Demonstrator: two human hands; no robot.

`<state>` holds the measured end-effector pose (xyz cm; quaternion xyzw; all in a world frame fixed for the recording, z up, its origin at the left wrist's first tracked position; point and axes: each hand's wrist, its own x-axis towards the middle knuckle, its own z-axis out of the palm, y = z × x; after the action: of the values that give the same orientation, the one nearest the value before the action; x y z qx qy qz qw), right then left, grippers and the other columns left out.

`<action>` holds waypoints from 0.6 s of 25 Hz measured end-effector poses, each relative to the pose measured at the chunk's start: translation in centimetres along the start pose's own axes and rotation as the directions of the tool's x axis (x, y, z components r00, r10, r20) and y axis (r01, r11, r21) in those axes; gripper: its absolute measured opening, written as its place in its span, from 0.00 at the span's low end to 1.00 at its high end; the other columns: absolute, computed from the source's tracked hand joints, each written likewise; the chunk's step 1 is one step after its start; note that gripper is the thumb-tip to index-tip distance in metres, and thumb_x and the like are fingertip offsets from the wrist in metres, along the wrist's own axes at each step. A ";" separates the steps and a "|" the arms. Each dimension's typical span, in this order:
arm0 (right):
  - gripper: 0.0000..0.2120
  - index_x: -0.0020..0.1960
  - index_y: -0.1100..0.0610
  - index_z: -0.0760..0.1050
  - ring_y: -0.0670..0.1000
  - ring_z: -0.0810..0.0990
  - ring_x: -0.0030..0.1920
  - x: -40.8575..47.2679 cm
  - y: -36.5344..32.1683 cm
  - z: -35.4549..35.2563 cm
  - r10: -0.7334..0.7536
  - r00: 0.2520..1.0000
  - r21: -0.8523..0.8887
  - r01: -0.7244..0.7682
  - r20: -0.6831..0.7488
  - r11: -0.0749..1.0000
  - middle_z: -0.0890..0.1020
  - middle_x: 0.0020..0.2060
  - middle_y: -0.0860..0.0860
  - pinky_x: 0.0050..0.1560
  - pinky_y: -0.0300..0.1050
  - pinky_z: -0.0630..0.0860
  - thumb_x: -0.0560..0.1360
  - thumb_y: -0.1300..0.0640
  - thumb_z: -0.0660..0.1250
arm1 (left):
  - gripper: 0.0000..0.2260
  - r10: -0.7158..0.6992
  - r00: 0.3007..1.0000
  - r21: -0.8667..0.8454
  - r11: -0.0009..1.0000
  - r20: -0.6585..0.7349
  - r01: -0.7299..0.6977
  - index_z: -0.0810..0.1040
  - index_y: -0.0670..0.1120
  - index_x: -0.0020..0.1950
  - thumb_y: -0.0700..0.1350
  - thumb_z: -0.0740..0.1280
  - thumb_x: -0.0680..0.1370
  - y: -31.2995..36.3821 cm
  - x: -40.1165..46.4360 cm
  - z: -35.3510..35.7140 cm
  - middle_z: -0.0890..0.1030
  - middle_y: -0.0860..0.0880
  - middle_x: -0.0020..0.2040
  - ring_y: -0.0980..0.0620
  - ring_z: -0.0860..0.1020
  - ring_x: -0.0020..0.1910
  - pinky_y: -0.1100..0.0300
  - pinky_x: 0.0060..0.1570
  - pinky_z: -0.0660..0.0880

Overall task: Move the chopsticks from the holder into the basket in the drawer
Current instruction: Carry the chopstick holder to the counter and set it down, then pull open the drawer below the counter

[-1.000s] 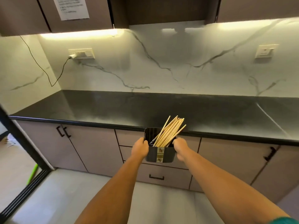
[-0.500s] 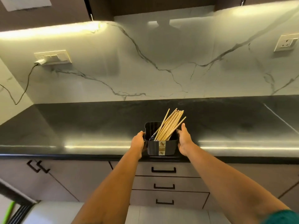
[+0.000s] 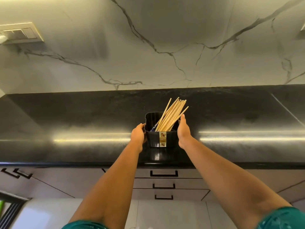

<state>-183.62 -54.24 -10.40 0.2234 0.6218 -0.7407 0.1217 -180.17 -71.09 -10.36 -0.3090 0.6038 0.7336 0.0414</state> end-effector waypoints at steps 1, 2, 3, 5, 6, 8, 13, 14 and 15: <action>0.31 0.71 0.53 0.69 0.55 0.67 0.71 -0.2 0.0 0.1 -0.009 1.000 -0.005 0.009 -0.003 1.000 0.72 0.70 0.53 0.71 0.52 0.59 0.79 0.35 0.49 | 0.15 0.015 1.000 0.048 0.999 0.005 -0.016 0.78 0.51 0.61 0.51 0.55 0.81 0.0 0.1 0.0 0.81 0.48 0.51 0.51 0.78 0.51 0.55 0.47 0.78; 0.30 0.71 0.53 0.69 0.55 0.67 0.72 -0.3 -0.2 0.2 -0.016 1.000 0.000 0.016 -0.005 1.000 0.71 0.71 0.53 0.71 0.52 0.59 0.79 0.35 0.48 | 0.16 0.048 0.999 0.117 0.992 0.011 -0.049 0.76 0.50 0.64 0.52 0.54 0.81 0.0 0.3 0.1 0.80 0.48 0.54 0.50 0.78 0.54 0.52 0.54 0.77; 0.30 0.72 0.52 0.67 0.55 0.66 0.72 -0.6 -0.2 0.3 -0.031 0.999 0.012 0.031 -0.023 0.999 0.70 0.72 0.53 0.72 0.53 0.59 0.79 0.36 0.48 | 0.18 0.098 0.995 0.199 0.975 0.008 -0.098 0.74 0.51 0.67 0.53 0.53 0.81 -0.2 0.3 0.0 0.79 0.48 0.59 0.49 0.76 0.59 0.49 0.61 0.73; 0.27 0.73 0.51 0.64 0.56 0.66 0.72 -1.0 0.4 0.2 -0.137 0.979 -0.047 0.131 -0.150 0.990 0.67 0.72 0.54 0.71 0.55 0.60 0.80 0.38 0.49 | 0.20 0.291 0.956 0.327 0.909 -0.050 -0.259 0.70 0.52 0.70 0.55 0.53 0.81 -1.1 -0.3 -0.3 0.74 0.50 0.67 0.50 0.70 0.66 0.50 0.67 0.66; 0.25 0.71 0.52 0.66 0.57 0.68 0.69 -1.6 1.1 -0.2 -0.204 0.953 -0.115 0.183 -0.224 0.976 0.69 0.70 0.54 0.69 0.55 0.64 0.80 0.40 0.51 | 0.19 0.401 0.912 0.370 0.863 -0.086 -0.344 0.71 0.53 0.68 0.56 0.53 0.81 -1.9 -1.1 -0.5 0.74 0.51 0.66 0.51 0.70 0.66 0.52 0.66 0.67; 0.17 0.58 0.52 0.72 0.53 0.75 0.57 -3.7 4.5 -1.7 -0.328 0.908 -0.225 0.273 -0.260 0.935 0.77 0.55 0.52 0.58 0.51 0.72 0.80 0.42 0.54 | 0.12 0.621 0.778 0.429 0.730 -0.092 -0.532 0.74 0.58 0.55 0.57 0.53 0.80 -5.5 -3.1 -1.4 0.76 0.56 0.54 0.59 0.72 0.55 0.58 0.55 0.71; 0.15 0.36 0.51 0.74 0.47 0.74 0.34 -7.8 17.4 -7.9 -0.439 0.874 -0.706 0.444 0.207 0.552 0.75 0.31 0.46 0.39 0.47 0.71 0.80 0.49 0.61 | 0.06 0.431 0.706 0.726 0.152 0.562 -0.671 0.72 0.53 0.55 0.52 0.60 0.79 -18.8 -5.7 -5.1 0.75 0.52 0.51 0.56 0.73 0.50 0.57 0.51 0.74; 0.10 0.45 0.53 0.77 0.49 0.77 0.42 -7.6 19.0 -8.4 -0.373 0.863 -0.803 0.473 0.340 0.363 0.79 0.40 0.49 0.45 0.48 0.73 0.80 0.50 0.61 | 0.16 0.271 0.750 0.769 0.055 0.603 -0.637 0.69 0.50 0.66 0.50 0.61 0.79 -20.6 -5.2 -5.5 0.73 0.48 0.63 0.50 0.71 0.62 0.53 0.62 0.72; 0.14 0.58 0.56 0.77 0.52 0.77 0.55 -7.2 20.2 -8.4 -0.255 0.861 -0.849 0.492 0.440 0.193 0.80 0.53 0.53 0.56 0.48 0.74 0.80 0.49 0.60 | 0.25 0.155 0.789 0.799 -0.001 0.594 -0.601 0.59 0.47 0.75 0.49 0.61 0.79 -21.9 -4.6 -5.8 0.63 0.46 0.74 0.45 0.62 0.72 0.50 0.72 0.62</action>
<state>-166.64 -50.76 -25.47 -0.1265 0.9528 -0.2547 0.1064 -164.68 -69.09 -27.34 0.1072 0.9702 0.1739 0.1306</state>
